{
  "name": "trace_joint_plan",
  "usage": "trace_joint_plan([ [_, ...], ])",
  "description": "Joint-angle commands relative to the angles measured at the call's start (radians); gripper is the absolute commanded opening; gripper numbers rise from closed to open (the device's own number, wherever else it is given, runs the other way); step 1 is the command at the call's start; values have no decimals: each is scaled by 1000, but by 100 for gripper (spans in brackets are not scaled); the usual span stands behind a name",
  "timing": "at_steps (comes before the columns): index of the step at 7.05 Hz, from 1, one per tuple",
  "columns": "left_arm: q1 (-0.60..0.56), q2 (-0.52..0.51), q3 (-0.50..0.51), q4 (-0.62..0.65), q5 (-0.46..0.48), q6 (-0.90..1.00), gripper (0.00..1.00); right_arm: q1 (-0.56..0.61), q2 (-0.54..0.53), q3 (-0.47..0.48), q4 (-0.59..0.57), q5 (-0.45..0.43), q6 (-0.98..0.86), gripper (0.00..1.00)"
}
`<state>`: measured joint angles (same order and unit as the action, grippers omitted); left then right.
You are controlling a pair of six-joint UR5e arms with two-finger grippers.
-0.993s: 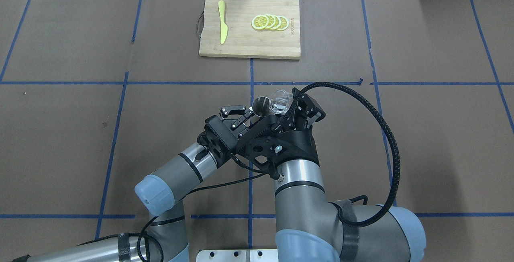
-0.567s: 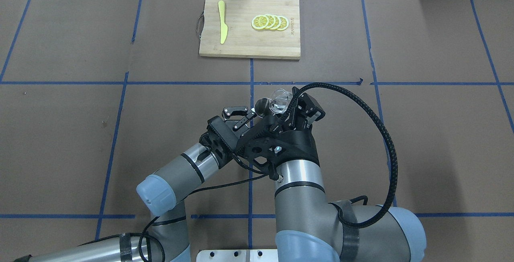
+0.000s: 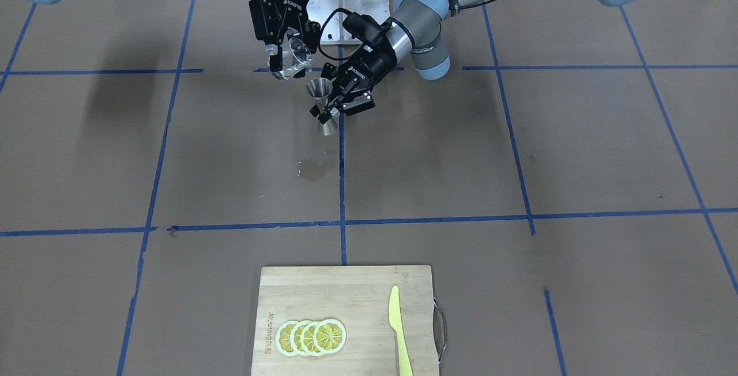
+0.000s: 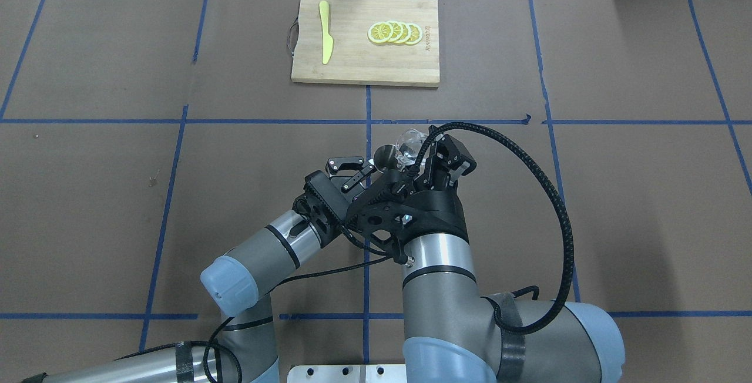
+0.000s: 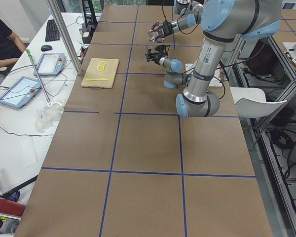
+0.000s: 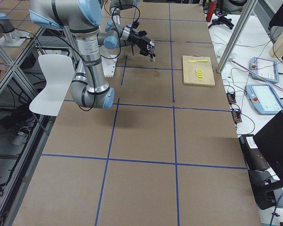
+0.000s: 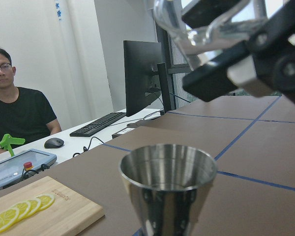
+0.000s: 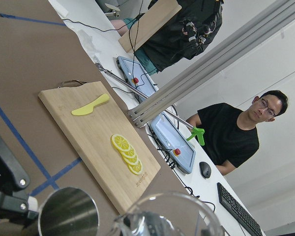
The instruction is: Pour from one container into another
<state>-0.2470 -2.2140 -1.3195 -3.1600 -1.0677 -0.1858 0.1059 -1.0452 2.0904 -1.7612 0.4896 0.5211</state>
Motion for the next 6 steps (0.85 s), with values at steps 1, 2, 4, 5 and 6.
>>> trace_joint_plan([
  [1, 2, -1, -1, 0, 0, -1, 0, 0, 0, 0, -4, -5, -32, 0],
  [2, 2, -4, -1, 0, 2, -1, 0, 0, 1, 0, -4, -6, -35, 0],
  [4, 5, -6, 0, 0, 2, 0, 0, 0, 1, -1, -4, -11, -45, 0],
  [5, 8, -6, 0, 0, 2, -1, 0, 0, 1, -1, -4, -13, -50, 0],
  [6, 15, -7, -1, 0, 2, 0, 0, 0, 1, -1, -4, -17, -52, 0],
])
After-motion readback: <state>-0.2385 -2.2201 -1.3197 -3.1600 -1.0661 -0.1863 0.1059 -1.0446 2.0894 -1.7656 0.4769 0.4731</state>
